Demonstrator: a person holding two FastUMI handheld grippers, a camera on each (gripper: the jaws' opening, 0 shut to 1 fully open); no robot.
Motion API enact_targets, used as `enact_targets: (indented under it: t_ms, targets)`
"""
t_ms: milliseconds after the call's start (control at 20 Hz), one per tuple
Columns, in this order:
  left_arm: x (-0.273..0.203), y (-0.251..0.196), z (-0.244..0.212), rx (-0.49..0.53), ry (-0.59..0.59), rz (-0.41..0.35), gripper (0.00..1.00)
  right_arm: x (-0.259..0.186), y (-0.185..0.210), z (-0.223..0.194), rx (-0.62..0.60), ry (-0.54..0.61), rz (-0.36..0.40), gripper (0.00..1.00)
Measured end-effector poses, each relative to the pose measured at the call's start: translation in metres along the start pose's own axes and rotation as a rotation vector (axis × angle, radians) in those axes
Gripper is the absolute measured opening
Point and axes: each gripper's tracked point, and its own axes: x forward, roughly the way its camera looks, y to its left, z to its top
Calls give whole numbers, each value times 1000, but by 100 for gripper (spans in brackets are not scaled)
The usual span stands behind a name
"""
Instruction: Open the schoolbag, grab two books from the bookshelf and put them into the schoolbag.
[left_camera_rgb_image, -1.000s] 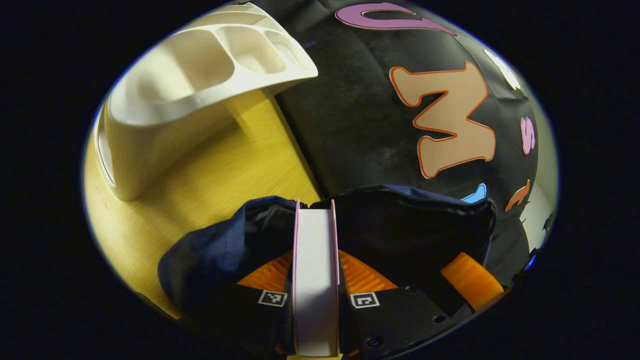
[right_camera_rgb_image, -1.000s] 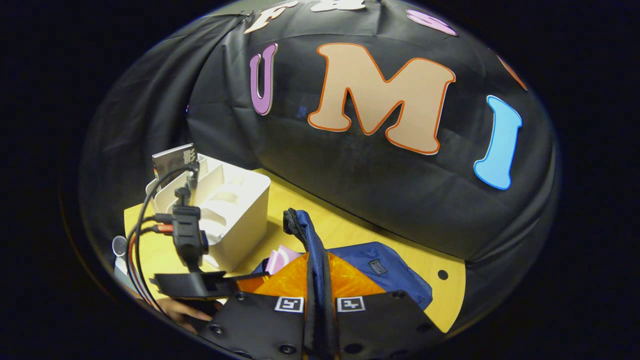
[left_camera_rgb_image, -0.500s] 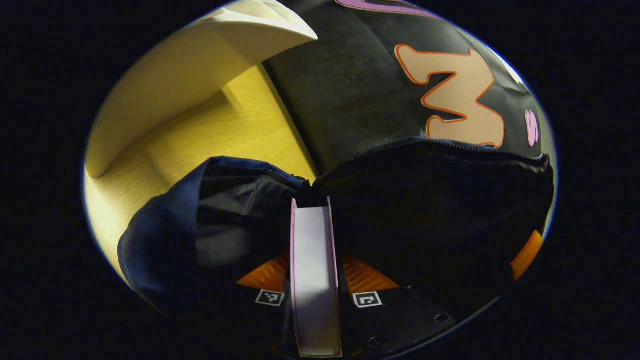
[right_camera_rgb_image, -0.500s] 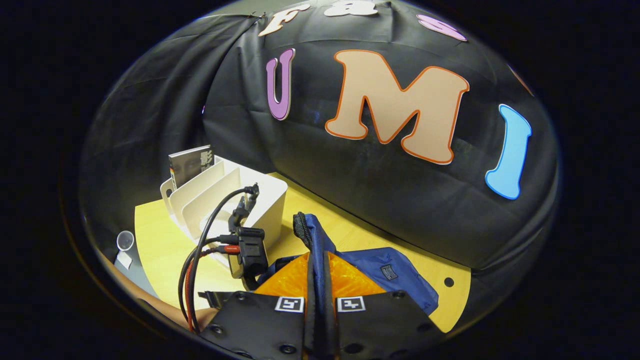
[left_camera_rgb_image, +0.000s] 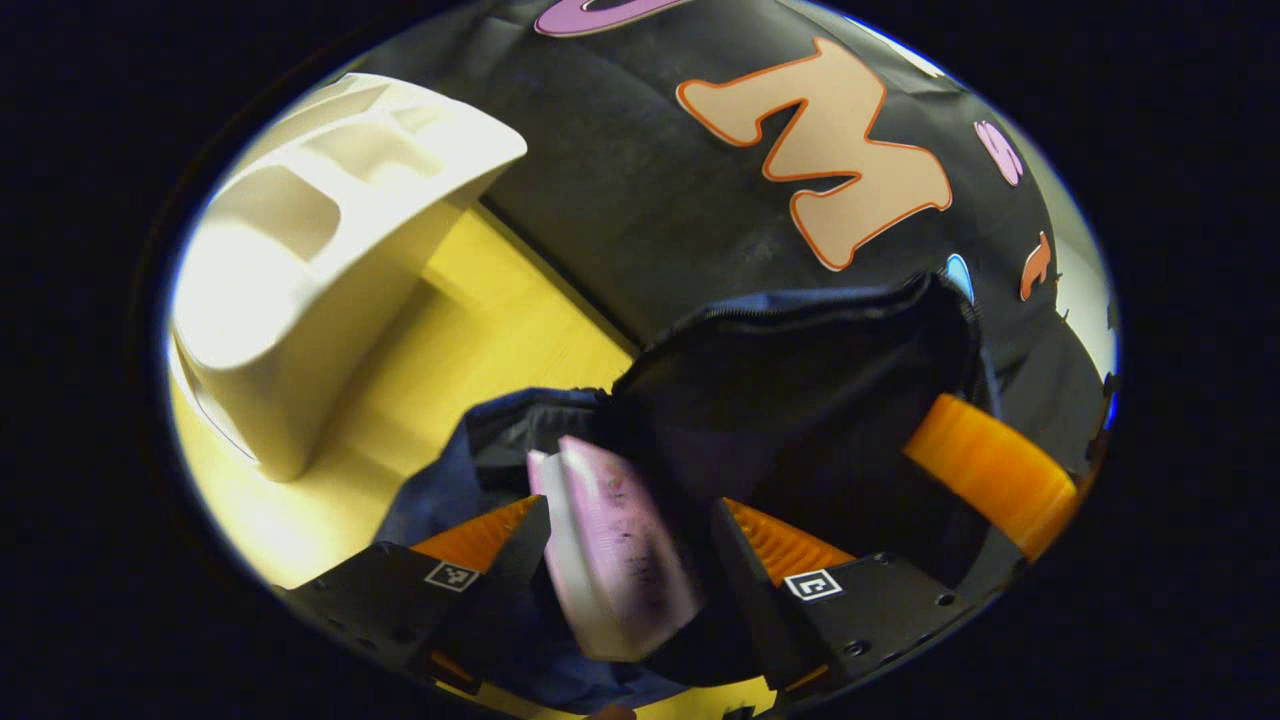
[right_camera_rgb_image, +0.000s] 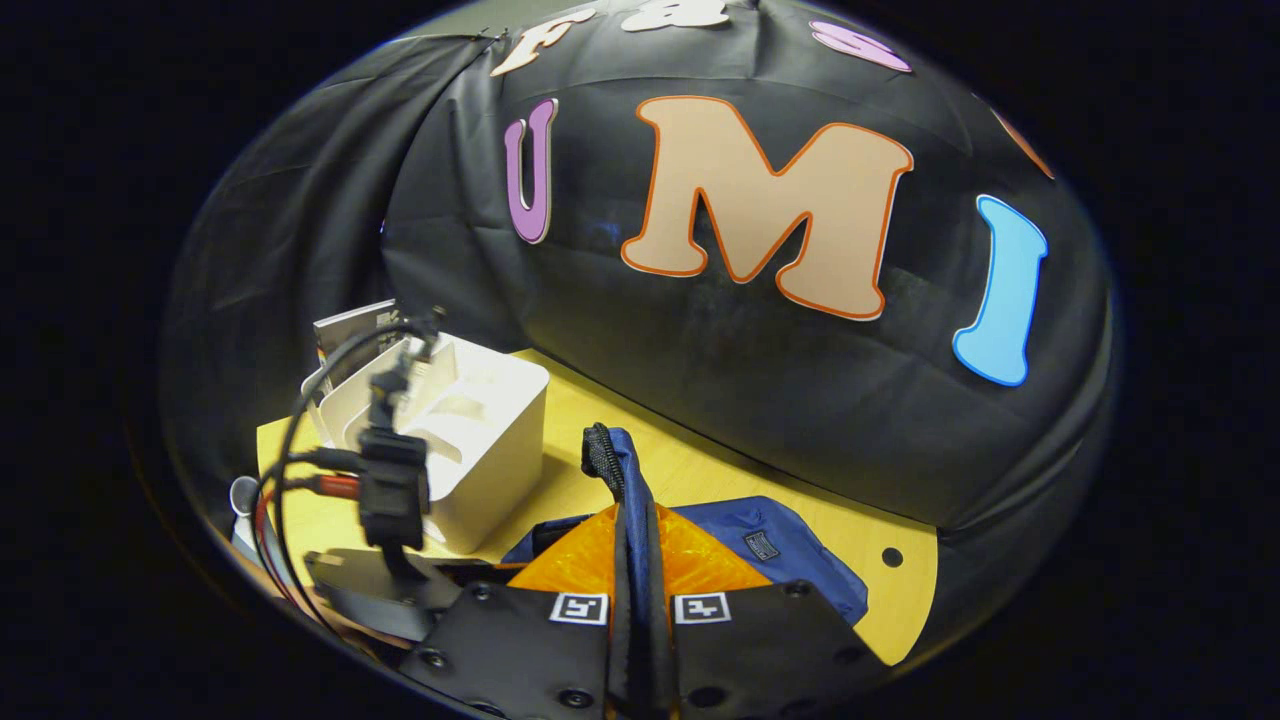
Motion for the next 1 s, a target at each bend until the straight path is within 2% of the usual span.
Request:
enact_targets:
  t_ms: [300, 600, 1000]
  targets:
    - [-45, -21, 31, 126, -35, -47, 94, 1, 0, 2, -8, -1, -23, 10]
    - [-89, -35, 104, 240, -141, -93, 94, 3, 2, 2, -26, 9, -55, 10]
    - [-136, 4, 209, 300, -291, 1, 93, 6, 6, 2, -51, 22, -115, 10]
